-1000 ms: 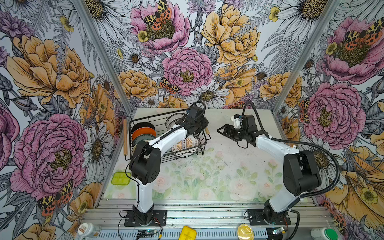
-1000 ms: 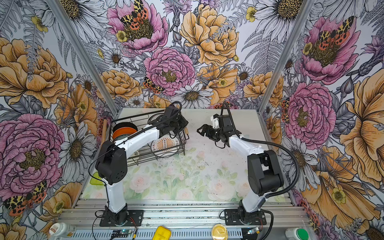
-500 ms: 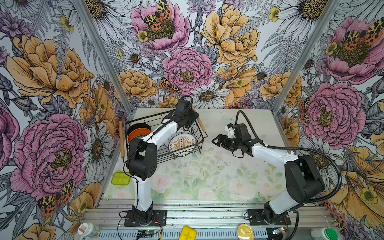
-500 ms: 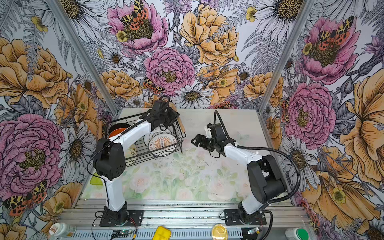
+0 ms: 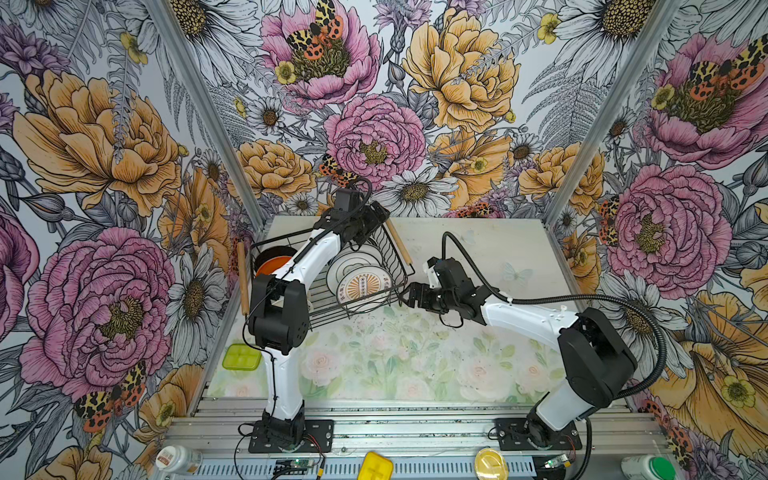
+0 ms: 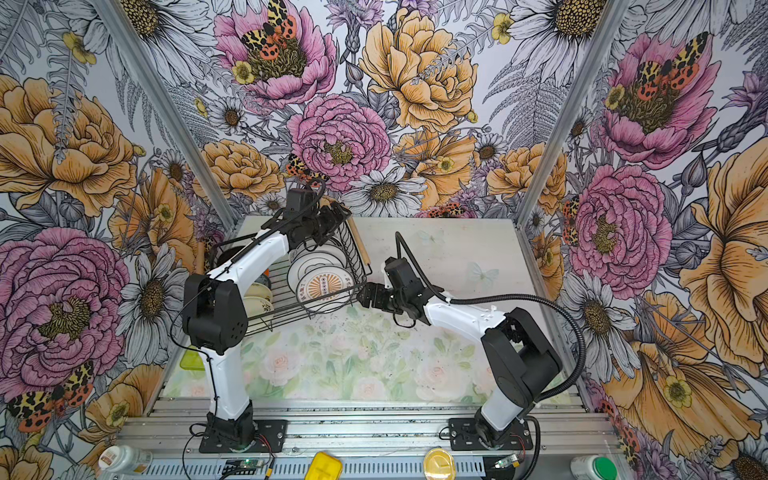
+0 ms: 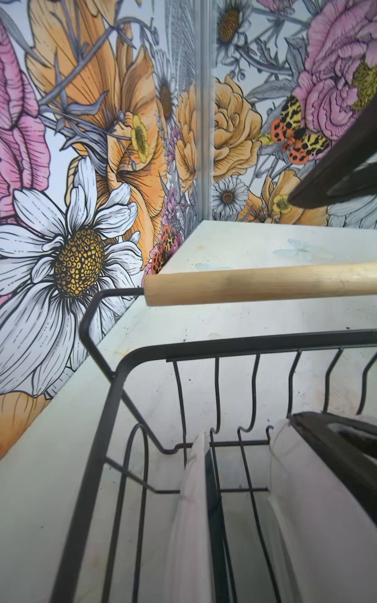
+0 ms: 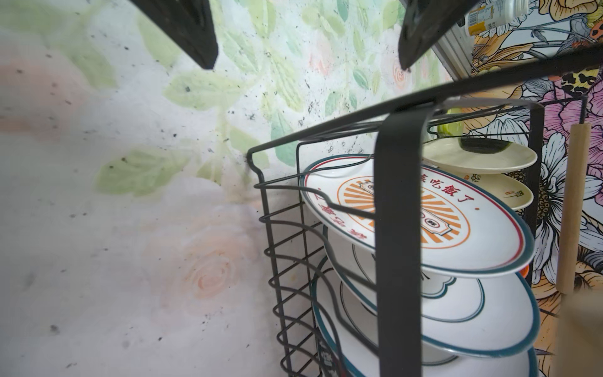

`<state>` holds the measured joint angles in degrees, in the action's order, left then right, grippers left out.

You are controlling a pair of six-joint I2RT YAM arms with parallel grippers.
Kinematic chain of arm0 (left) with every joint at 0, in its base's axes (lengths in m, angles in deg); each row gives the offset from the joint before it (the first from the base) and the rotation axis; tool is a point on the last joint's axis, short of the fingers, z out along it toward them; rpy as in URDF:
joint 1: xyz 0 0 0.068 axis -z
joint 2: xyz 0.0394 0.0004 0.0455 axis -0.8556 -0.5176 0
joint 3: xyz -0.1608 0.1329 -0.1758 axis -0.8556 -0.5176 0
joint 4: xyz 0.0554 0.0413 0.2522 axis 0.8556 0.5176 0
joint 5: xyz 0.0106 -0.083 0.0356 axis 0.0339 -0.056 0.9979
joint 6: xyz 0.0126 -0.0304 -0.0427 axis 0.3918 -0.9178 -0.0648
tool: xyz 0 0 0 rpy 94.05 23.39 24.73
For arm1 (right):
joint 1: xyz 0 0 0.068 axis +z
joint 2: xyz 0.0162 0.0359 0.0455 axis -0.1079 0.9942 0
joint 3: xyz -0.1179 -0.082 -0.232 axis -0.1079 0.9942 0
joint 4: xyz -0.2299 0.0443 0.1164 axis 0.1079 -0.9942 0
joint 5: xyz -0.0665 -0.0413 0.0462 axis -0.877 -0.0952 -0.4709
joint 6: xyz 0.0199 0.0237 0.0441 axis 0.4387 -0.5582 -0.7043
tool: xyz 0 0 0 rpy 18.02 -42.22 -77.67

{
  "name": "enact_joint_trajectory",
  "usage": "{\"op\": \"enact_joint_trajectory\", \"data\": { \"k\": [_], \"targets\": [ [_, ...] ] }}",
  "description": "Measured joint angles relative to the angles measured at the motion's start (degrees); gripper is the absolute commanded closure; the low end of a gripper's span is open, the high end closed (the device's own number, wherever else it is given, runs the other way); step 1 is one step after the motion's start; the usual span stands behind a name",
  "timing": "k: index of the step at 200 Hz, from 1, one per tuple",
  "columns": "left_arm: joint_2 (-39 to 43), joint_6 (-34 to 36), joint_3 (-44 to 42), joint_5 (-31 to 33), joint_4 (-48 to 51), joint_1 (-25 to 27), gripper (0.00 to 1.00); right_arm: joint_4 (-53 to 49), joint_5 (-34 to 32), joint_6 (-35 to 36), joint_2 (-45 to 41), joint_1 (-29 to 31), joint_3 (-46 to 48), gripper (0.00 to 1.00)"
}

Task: Unload the plates from the dish rack

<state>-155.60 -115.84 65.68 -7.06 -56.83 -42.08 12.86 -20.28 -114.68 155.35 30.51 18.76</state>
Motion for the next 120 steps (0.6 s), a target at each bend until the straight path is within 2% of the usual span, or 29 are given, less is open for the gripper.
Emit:
{"op": "enact_joint_trajectory", "data": {
  "k": [35,63,120],
  "targets": [
    [4.0,6.6,-0.1,0.5,5.3,-0.6,0.01,0.6,-1.5,-1.1,3.5,0.8,-3.2,0.12],
    [12.1,13.2,-3.4,3.2,8.7,-1.1,0.01,0.0,-1.7,-1.0,6.9,0.8,-6.1,0.12],
    [34.1,26.5,-15.4,16.0,9.8,-1.2,0.01,-0.7,-0.7,1.1,12.4,0.4,-11.9,0.12]
  ]
}}
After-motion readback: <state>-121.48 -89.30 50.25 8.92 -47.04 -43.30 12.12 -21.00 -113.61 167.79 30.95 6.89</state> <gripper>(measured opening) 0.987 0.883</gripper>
